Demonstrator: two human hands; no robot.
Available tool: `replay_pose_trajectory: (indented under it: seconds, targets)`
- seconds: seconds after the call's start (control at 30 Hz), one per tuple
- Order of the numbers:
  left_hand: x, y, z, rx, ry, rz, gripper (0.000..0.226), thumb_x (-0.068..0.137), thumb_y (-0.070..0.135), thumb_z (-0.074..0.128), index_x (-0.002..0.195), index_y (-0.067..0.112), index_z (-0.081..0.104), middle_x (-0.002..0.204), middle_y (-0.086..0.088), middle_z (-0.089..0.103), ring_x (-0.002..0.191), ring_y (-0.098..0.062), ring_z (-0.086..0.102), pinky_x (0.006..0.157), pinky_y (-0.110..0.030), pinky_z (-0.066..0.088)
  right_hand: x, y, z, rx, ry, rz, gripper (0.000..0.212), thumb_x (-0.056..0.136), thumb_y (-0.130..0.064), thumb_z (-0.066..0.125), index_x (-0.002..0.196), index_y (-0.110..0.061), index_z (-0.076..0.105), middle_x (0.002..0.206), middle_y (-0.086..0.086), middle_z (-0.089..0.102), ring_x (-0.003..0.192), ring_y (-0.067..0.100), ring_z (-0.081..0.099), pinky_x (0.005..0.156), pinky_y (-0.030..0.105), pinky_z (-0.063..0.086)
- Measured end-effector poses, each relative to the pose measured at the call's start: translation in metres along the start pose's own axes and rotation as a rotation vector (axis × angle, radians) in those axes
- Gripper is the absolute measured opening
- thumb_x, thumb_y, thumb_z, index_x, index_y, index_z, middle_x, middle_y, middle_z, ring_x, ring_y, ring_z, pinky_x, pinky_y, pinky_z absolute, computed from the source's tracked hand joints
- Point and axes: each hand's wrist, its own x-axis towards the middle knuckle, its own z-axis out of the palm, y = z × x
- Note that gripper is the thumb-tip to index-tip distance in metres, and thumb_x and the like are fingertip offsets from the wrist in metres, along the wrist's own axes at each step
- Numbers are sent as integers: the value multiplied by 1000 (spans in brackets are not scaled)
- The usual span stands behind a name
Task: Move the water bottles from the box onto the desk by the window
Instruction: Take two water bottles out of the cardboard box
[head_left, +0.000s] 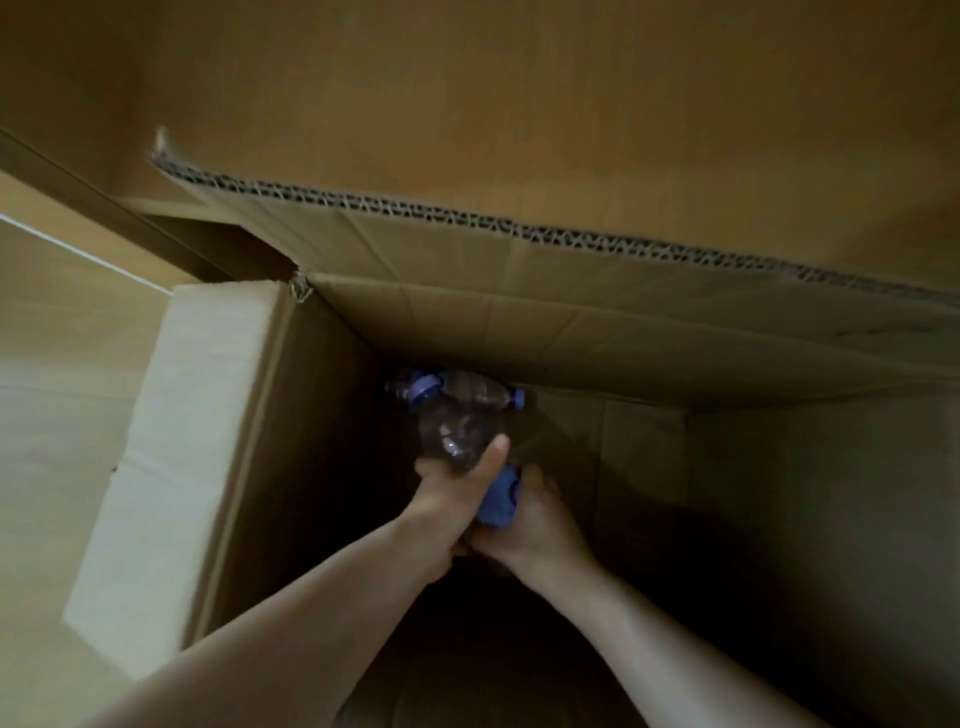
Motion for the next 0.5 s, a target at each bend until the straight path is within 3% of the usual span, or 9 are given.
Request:
replay_pose_trajectory:
  seconds: [0.07, 0.1, 0.17, 0.2, 0.33, 0.4, 0.5]
  targets:
    - [-1, 4, -4, -164, 17, -98, 70, 77, 39, 75, 133, 16, 39, 120, -12, 60, 99, -30, 62, 82, -47, 54, -19, -8, -8, -8, -11, -121, 76, 69, -34, 84, 129, -24, 39, 125, -5, 42, 113, 11, 50, 94, 30, 49]
    - [-2, 6, -12, -216, -17, -110, 64, 79, 35, 74, 131, 14, 42, 117, -14, 63, 93, -31, 64, 76, -45, 55, -26, -12, -14, 84, -23, -140, 64, 75, -35, 80, 125, -22, 42, 126, -1, 44, 112, 13, 52, 94, 32, 51]
    - [-4, 5, -28, -294, -181, -102, 58, 79, 29, 73, 129, 13, 50, 114, -17, 67, 92, -34, 67, 78, -47, 55, -34, -24, -28, 392, -75, -26, 36, 88, -39, 66, 114, -19, 51, 122, 7, 57, 105, 19, 62, 91, 35, 54]
    - [-6, 4, -35, -296, -262, -90, 59, 75, 28, 75, 128, 14, 52, 114, -18, 68, 97, -36, 66, 82, -46, 55, -35, -27, -33, 556, -135, 75, 33, 90, -41, 62, 115, -20, 54, 117, 9, 63, 102, 22, 66, 90, 38, 54]
    - [-14, 8, -45, -284, -459, -81, 67, 67, 24, 72, 128, 6, 53, 118, -23, 65, 103, -34, 64, 79, -36, 59, -38, -31, -43, 849, -494, 412, 54, 81, -46, 66, 121, -11, 60, 107, 14, 73, 102, 29, 68, 87, 44, 55]
    - [-13, 11, -47, -233, -462, -86, 62, 72, 23, 74, 128, 4, 53, 113, -21, 67, 96, -30, 66, 75, -34, 59, -39, -26, -41, 930, -557, 452, 60, 77, -41, 71, 124, -6, 57, 113, 20, 70, 108, 34, 66, 92, 48, 52]
    - [-10, 15, -43, -184, -397, -124, 57, 76, 25, 70, 127, 6, 54, 112, -19, 68, 94, -30, 68, 77, -36, 58, -39, -22, -34, 970, -539, 457, 48, 78, -32, 74, 116, -7, 58, 110, 20, 71, 106, 34, 66, 91, 48, 52]
